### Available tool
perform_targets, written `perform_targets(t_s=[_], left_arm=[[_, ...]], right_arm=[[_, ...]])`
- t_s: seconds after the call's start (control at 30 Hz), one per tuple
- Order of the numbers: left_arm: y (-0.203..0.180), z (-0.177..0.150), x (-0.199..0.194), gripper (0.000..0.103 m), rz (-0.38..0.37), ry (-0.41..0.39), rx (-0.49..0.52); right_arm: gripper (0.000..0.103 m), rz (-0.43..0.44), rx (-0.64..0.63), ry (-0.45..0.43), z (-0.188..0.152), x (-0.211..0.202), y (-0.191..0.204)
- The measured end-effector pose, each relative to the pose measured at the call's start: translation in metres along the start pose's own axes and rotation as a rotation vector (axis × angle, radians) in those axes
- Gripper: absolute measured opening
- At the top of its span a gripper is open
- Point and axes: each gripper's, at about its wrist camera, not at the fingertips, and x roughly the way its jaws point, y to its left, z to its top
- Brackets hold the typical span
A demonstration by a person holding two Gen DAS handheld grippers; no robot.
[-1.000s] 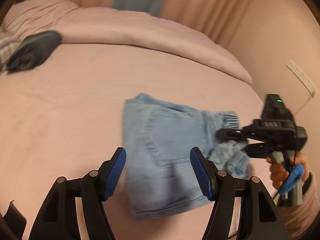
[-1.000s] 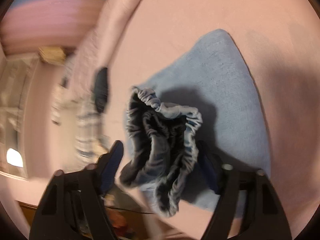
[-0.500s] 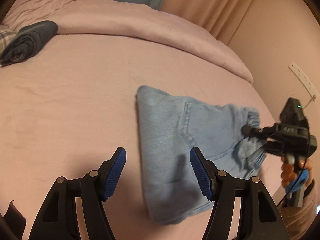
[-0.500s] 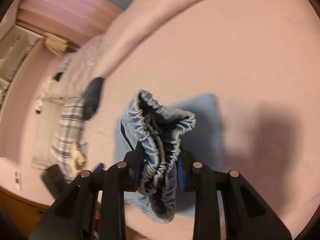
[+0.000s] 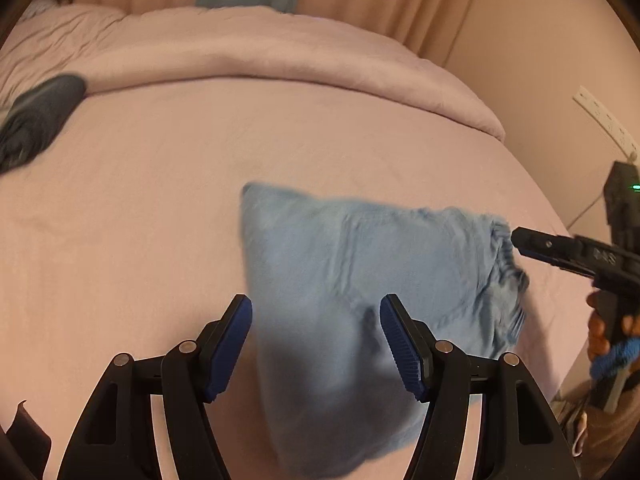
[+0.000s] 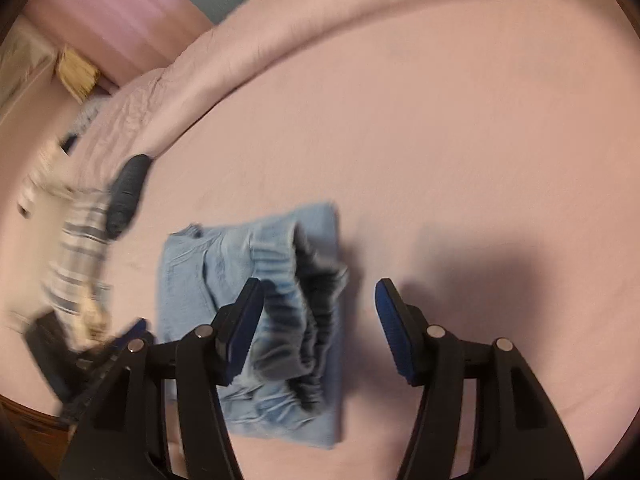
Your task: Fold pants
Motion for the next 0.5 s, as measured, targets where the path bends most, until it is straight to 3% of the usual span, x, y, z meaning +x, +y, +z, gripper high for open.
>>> perform_targets(t_s=[0.07, 0.1, 0.17, 0.2, 0.27, 0.37, 0.5], left_arm=[[-0.012, 0.012, 0.008, 0.066, -0.003, -0.009, 0.044], [-0.017, 0.018, 0.015, 0.066, -0.008, -0.004, 0.059], [-0.026, 0.026, 0.028, 0.066, -0.006, 0.005, 0.081], [-0.030, 0.030, 0.035, 0.066, -0.001, 0.015, 0.096], [-0.038, 0.035, 0.050, 0.066, 0.030, 0.032, 0.126], [-0.044, 0.036, 0.070, 0.066, 0.068, 0.068, 0.157], [-0.047, 0.034, 0.087, 0.066, 0.084, 0.110, 0.169]], right_arm=[[0.056, 0.021, -0.065, -0.034, 0.000, -0.005, 0.015], [0.053, 0.078, -0.116, -0.038, -0.001, -0.005, 0.027], [0.037, 0.144, -0.175, -0.009, -0.004, 0.005, 0.041], [0.035, 0.152, -0.192, 0.013, -0.006, 0.011, 0.046], [0.029, 0.136, -0.247, 0.059, -0.014, 0.027, 0.055], [0.028, 0.058, -0.348, 0.094, -0.031, 0.038, 0.063], [0.026, 0.040, -0.345, 0.131, -0.039, 0.044, 0.053]])
